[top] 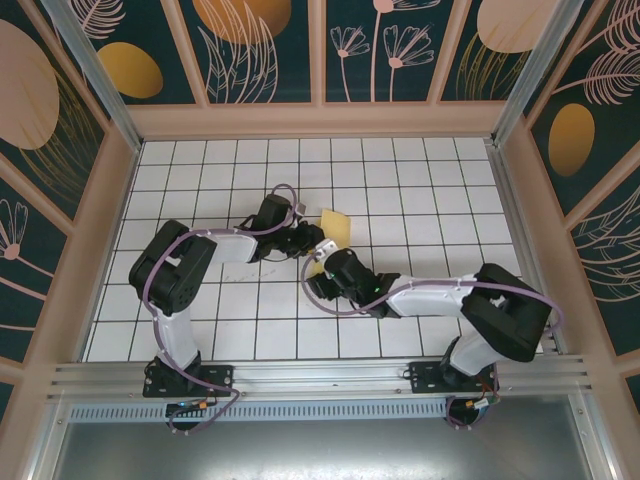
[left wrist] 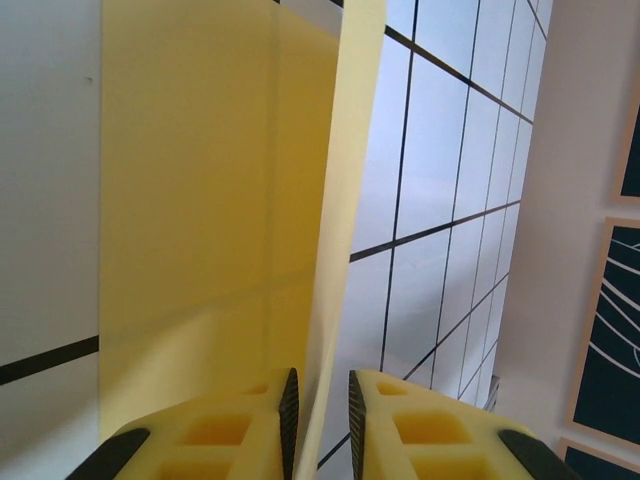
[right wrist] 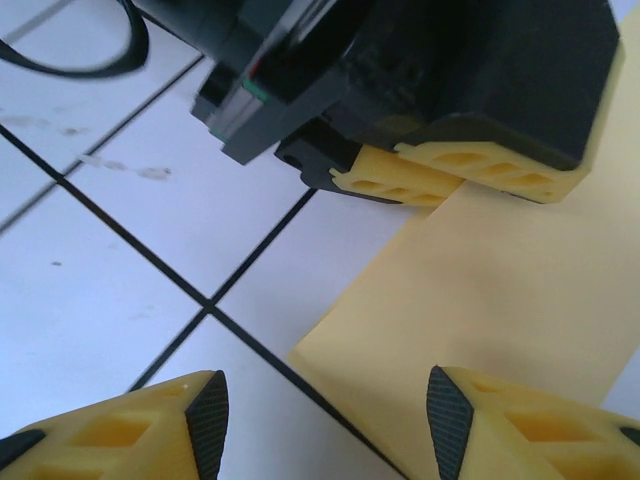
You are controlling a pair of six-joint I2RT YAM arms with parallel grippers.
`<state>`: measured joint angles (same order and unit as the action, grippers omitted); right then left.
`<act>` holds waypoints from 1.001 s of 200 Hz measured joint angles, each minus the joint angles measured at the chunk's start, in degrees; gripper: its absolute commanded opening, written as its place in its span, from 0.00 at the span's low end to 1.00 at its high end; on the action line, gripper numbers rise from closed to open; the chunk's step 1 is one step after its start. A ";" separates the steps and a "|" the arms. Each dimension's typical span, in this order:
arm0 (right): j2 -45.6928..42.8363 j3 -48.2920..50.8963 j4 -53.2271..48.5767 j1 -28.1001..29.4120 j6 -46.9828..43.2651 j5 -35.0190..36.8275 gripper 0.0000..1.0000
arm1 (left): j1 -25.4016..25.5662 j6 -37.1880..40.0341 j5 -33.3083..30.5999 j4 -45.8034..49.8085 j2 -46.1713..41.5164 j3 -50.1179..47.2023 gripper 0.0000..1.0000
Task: Fold a paper plane with a square sheet of paper (pick it up from the middle)
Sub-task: Fold the triangle a second time at the center of the table.
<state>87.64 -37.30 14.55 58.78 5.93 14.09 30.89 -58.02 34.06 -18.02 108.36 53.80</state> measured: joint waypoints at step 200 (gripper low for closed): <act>4.81 -5.88 -3.04 1.16 -4.83 8.17 0.00 | 0.00 0.17 -1.73 0.74 -2.14 -0.02 0.38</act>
<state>92.44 -43.18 11.51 59.94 1.10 22.26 30.89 -57.84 32.34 -17.28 106.21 53.78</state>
